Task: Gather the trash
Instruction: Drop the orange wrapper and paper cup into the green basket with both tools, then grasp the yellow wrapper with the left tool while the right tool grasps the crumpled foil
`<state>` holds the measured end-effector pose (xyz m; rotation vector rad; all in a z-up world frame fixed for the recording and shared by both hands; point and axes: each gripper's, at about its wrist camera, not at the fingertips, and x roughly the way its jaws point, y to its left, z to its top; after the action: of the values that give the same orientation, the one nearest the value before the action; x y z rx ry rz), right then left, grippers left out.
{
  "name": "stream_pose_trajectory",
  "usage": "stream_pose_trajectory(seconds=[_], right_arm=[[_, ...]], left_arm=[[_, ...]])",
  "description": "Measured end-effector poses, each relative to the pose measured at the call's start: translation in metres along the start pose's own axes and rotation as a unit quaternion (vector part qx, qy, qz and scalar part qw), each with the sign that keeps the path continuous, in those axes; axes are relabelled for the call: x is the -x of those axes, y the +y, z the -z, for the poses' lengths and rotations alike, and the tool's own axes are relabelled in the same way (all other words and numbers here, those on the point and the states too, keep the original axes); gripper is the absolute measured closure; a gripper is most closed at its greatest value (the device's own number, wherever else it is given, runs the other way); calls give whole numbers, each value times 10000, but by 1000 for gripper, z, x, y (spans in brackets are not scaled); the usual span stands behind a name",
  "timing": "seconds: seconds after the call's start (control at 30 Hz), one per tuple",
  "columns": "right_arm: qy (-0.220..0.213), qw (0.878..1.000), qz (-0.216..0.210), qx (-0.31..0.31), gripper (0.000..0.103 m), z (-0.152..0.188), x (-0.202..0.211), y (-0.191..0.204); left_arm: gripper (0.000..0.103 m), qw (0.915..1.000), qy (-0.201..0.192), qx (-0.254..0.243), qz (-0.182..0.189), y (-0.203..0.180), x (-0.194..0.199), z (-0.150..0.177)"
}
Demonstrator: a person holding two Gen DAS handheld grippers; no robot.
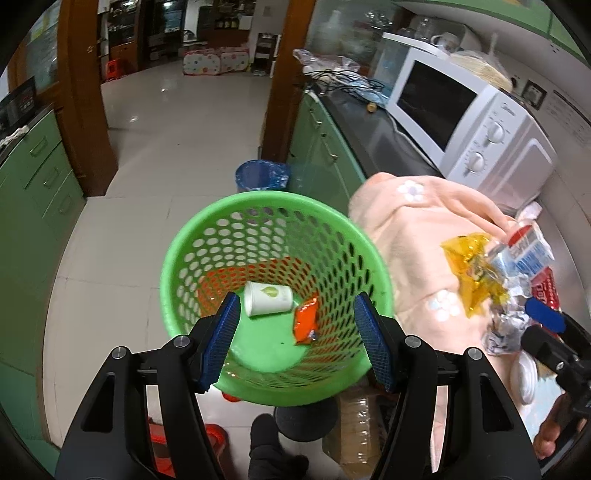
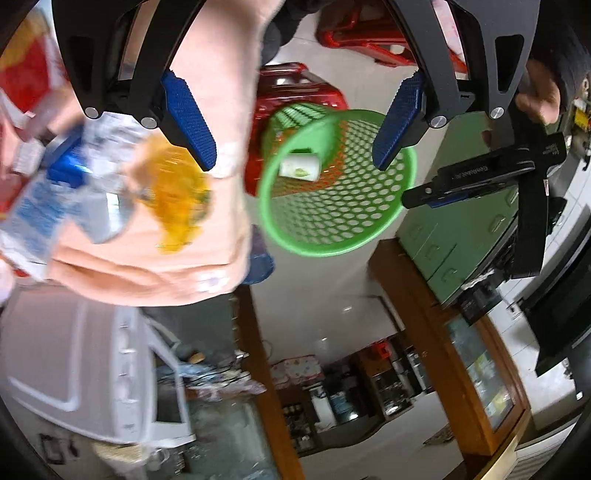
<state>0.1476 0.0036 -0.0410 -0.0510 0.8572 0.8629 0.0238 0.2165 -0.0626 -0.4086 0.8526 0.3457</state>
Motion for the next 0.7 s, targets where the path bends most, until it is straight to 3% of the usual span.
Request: stream_pose_trajectory(seconds=[0.27,0.7], right_arm=[[-153,9968,785,-76,20,16,26,-39],[279,9942,973,-375,25,27,-8,-76]], left_arm=[[38,9996,-28,-235,184,-24,5,-1],[38,9976,107,-478,498,-57,-5,-2]])
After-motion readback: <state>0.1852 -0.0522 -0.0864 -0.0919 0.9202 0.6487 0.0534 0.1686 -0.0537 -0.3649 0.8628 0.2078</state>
